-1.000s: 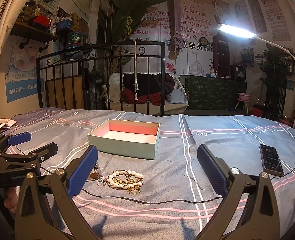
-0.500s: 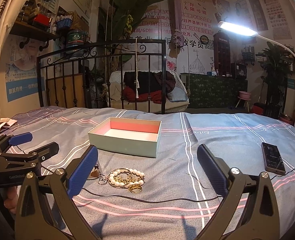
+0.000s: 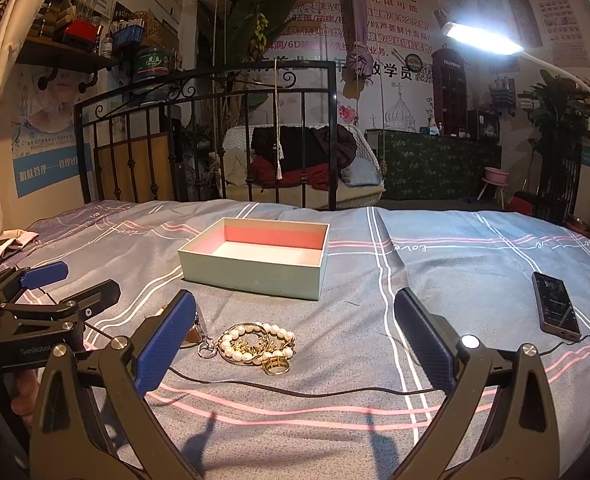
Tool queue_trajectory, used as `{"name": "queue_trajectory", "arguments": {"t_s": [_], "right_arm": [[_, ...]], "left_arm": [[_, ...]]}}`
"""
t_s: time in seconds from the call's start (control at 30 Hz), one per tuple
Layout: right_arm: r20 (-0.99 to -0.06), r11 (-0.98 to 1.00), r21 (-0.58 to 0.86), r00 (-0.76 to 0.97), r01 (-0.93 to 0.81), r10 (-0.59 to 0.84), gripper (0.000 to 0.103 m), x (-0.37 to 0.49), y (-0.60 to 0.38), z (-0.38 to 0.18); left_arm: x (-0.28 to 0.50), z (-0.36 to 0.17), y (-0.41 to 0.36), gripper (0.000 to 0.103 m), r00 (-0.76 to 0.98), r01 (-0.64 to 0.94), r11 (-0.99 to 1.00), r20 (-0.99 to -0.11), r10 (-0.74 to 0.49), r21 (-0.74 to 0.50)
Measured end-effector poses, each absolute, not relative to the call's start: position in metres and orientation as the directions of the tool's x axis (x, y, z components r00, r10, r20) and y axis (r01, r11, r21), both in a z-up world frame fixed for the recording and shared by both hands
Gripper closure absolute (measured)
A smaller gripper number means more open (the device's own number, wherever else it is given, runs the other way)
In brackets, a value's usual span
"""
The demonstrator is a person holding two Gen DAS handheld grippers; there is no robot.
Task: Organize jewelry
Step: 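Grasp the tan-strapped watch with the left gripper while the right gripper grasps the gold ring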
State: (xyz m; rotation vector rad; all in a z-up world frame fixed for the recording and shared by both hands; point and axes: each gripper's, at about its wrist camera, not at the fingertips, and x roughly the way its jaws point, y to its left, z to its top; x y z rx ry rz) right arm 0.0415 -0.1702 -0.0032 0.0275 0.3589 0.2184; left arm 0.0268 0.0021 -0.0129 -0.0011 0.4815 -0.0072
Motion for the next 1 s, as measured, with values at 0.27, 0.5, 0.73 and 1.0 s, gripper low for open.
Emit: {"name": "queue_trajectory", "arguments": {"t_s": [0.27,0.5,0.73,1.0], "right_arm": [[-0.425,0.973,0.043,0.878,-0.225,0.222,0.006,0.057,-0.164,-0.022],[-0.527,0.965,0.04,0.815,-0.259,0.241,0.018,0.084,-0.159,-0.034],[-0.589,0.959,0.08,0.763,-0.272,0.265,0.024,0.112,-0.162,-0.046],[-0.675,0.931,0.146,0.654,-0.335,0.341,0.048,0.126,-0.154,-0.073]], "left_arm": [[0.06,-0.03,0.019,0.007,0.78,-0.014,1.0,-0.626,0.011,0.001],[0.102,-0.041,0.008,0.02,0.687,0.091,0.993,-0.727,-0.007,0.077],[0.141,-0.053,0.003,0.04,0.592,0.188,0.98,-0.804,-0.057,0.069],[0.155,-0.067,-0.014,0.049,0.535,0.297,0.951,-0.84,-0.089,0.089]]}}
